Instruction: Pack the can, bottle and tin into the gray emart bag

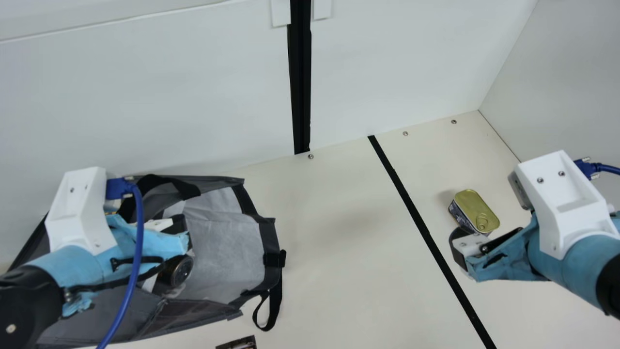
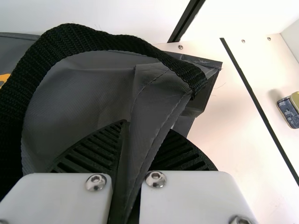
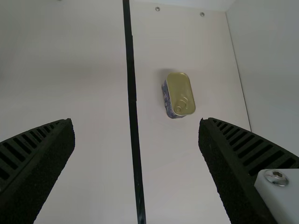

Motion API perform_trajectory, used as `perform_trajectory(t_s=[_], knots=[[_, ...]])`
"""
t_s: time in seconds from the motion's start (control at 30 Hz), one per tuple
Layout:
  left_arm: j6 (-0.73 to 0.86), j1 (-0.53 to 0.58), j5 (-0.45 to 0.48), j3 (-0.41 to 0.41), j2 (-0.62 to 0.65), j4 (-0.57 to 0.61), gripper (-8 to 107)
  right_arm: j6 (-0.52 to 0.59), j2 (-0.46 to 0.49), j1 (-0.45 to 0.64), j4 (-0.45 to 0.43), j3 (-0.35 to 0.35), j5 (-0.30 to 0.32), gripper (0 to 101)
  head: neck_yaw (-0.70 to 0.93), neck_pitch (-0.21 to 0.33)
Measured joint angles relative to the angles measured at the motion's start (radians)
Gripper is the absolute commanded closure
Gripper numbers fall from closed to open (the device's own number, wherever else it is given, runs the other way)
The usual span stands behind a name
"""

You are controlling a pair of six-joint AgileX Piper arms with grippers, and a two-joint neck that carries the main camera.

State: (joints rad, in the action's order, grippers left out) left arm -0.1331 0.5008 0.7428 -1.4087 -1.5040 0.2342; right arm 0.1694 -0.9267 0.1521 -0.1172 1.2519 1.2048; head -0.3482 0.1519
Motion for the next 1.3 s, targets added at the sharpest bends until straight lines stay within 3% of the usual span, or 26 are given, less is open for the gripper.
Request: perform_trajectory(t_s=[0.73,1.3], knots=[[0.0,0.0,0.0,0.0,0.0,0.0,89,0.059,-0.132,0.068,0.023,0.049,-0.09,10,0.0,0.0],[0.0,0.0,0.0,0.0,0.0,0.0,89,0.11,-0.251,0.112,0.026,0.039,-0.182,10,0.002,0.0]])
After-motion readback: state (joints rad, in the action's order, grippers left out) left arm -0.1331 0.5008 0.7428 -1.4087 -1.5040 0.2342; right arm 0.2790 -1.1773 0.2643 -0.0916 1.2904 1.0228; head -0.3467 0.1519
